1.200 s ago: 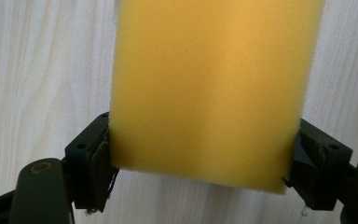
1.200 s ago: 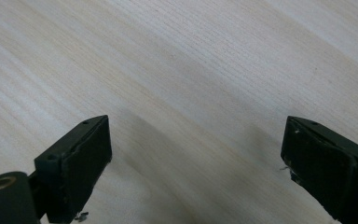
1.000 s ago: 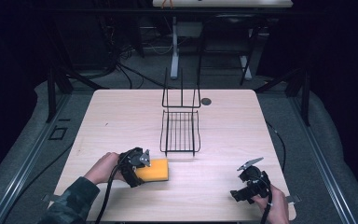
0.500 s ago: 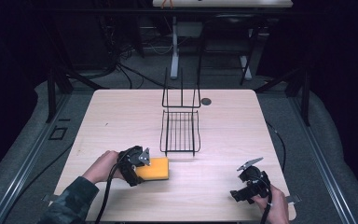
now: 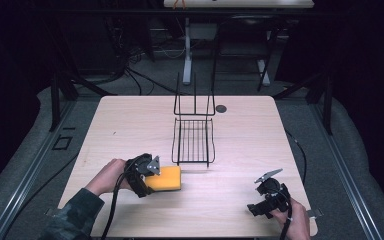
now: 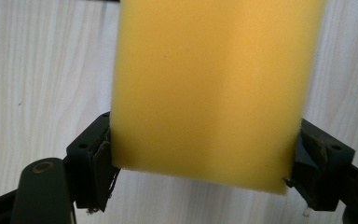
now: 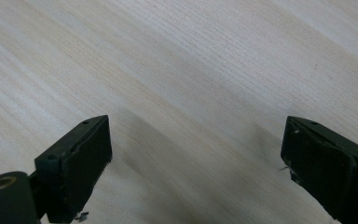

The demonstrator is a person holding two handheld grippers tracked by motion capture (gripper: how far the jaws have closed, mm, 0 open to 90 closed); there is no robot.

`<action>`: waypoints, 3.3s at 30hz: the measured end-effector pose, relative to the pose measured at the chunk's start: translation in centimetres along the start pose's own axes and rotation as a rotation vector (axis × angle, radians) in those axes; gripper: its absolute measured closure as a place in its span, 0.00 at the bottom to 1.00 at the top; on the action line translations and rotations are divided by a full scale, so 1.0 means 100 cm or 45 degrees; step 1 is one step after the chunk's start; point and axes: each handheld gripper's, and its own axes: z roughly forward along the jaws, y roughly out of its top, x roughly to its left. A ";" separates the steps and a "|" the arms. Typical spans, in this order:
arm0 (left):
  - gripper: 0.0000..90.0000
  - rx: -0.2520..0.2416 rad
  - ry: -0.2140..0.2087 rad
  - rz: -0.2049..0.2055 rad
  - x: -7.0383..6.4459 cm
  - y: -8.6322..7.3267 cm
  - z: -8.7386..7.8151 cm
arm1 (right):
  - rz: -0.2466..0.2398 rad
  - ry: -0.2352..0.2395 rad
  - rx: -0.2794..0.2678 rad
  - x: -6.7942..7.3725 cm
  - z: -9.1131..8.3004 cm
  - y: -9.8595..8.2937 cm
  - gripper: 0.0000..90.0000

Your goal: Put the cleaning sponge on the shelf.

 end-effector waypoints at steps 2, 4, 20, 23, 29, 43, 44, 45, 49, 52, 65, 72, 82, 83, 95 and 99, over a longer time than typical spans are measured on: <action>0.24 -0.008 0.002 -0.005 0.001 0.000 -0.002 | 0.002 -0.001 0.003 0.000 0.000 0.000 0.09; 0.24 -0.012 0.000 -0.001 0.001 0.001 -0.003 | 0.003 -0.002 0.003 0.000 0.000 0.000 0.09; 0.24 -0.041 -0.012 0.045 0.001 0.014 -0.012 | -0.004 -0.001 0.005 0.001 -0.002 0.000 0.09; 0.24 -0.042 -0.009 0.056 0.002 0.017 -0.015 | -0.005 -0.001 0.003 0.001 -0.001 0.000 0.09; 0.24 -0.045 0.005 0.068 0.006 0.022 -0.021 | -0.007 -0.006 0.000 0.001 -0.001 0.000 0.09; 0.24 -0.063 0.043 0.103 0.014 0.037 -0.032 | -0.006 -0.003 0.000 0.001 0.000 0.000 0.09; 0.24 -0.058 0.041 0.102 0.015 0.038 -0.033 | -0.009 -0.006 0.001 0.001 0.000 0.000 0.09; 0.24 -0.059 0.045 0.111 0.016 0.040 -0.033 | -0.011 -0.005 0.004 0.001 -0.001 0.000 0.09; 0.24 -0.067 0.046 0.117 0.020 0.044 -0.034 | -0.007 -0.005 0.005 0.001 -0.001 0.000 0.09; 0.24 -0.067 0.047 0.116 0.023 0.047 -0.035 | -0.006 0.001 0.005 0.001 0.000 0.000 0.09; 0.24 -0.056 0.066 0.131 0.036 0.057 -0.039 | -0.005 0.001 0.006 0.001 0.000 0.000 0.09; 0.24 -0.065 0.067 0.118 0.045 0.061 -0.038 | -0.005 0.004 0.007 0.001 0.000 0.000 0.09; 0.24 -0.042 0.066 0.148 0.057 0.071 -0.031 | -0.018 0.006 0.007 0.001 0.000 0.000 0.09; 0.24 -0.040 0.065 0.154 0.058 0.072 -0.031 | -0.016 0.007 0.007 0.001 0.000 0.000 0.09; 0.24 -0.032 0.049 0.127 0.075 0.078 -0.017 | -0.009 0.007 0.012 0.001 0.000 0.000 0.09; 0.24 -0.026 0.049 0.132 0.080 0.078 -0.012 | -0.015 0.010 0.010 0.001 0.000 0.000 0.09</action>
